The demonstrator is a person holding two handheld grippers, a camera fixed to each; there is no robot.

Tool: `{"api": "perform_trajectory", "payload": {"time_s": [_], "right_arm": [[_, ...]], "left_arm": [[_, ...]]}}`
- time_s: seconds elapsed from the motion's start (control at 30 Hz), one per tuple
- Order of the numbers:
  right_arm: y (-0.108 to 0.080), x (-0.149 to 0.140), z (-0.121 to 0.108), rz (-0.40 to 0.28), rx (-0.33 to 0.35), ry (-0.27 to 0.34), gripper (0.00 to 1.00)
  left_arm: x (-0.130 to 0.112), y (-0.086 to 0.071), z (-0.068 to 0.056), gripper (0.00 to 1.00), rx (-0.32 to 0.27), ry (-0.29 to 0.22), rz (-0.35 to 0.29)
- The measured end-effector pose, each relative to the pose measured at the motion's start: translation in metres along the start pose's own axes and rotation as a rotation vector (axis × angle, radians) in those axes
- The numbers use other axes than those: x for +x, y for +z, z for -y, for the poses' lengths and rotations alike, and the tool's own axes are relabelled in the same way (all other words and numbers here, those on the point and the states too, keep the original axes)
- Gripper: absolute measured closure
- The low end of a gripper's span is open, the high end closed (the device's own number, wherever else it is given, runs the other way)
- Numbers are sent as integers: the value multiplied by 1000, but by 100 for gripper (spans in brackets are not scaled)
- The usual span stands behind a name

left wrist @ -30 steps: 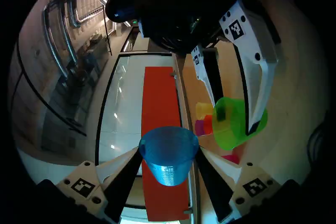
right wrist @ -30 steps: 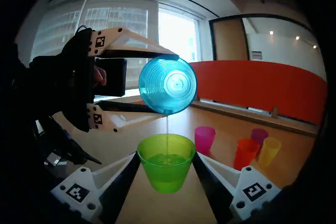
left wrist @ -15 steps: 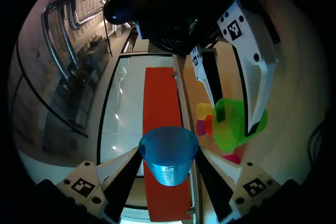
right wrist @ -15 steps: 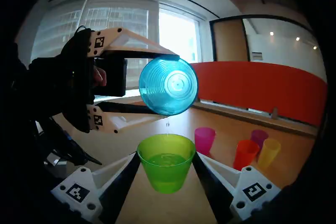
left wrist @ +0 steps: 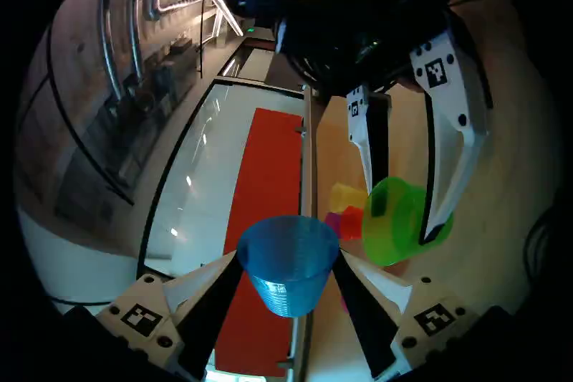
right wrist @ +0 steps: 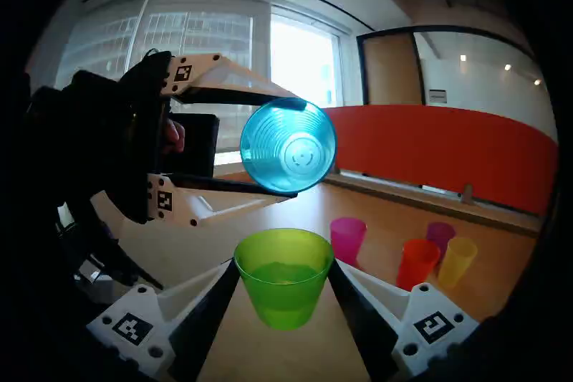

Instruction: Pour water

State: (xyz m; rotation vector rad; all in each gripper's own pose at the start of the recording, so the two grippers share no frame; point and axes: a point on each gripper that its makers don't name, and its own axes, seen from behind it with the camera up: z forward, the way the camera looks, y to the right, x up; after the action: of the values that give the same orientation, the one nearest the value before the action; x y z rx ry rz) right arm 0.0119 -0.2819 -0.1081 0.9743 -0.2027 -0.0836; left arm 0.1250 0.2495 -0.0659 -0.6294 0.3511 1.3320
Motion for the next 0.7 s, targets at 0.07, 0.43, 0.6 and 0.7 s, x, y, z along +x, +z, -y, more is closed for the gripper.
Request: {"api": "perform_trajectory", "payload": {"time_s": [0.07, 0.43, 0.6, 0.7], "right_arm": [[-1, -1, -1, 1, -2, -1, 9], [-4, -1, -6, 7, -12, -1, 9], [-5, -1, -8, 11, -14, -4, 9], [-6, -1, -8, 12, -16, -4, 9]], "left_arm": [[-4, 1, 1, 14, -9, -59, 0], [-23, 7, -12, 14, -100, -453, 20], [-24, 9, -18, 14, -161, -714, 2], [-29, 12, -14, 14, -168, -856, -5]]}}
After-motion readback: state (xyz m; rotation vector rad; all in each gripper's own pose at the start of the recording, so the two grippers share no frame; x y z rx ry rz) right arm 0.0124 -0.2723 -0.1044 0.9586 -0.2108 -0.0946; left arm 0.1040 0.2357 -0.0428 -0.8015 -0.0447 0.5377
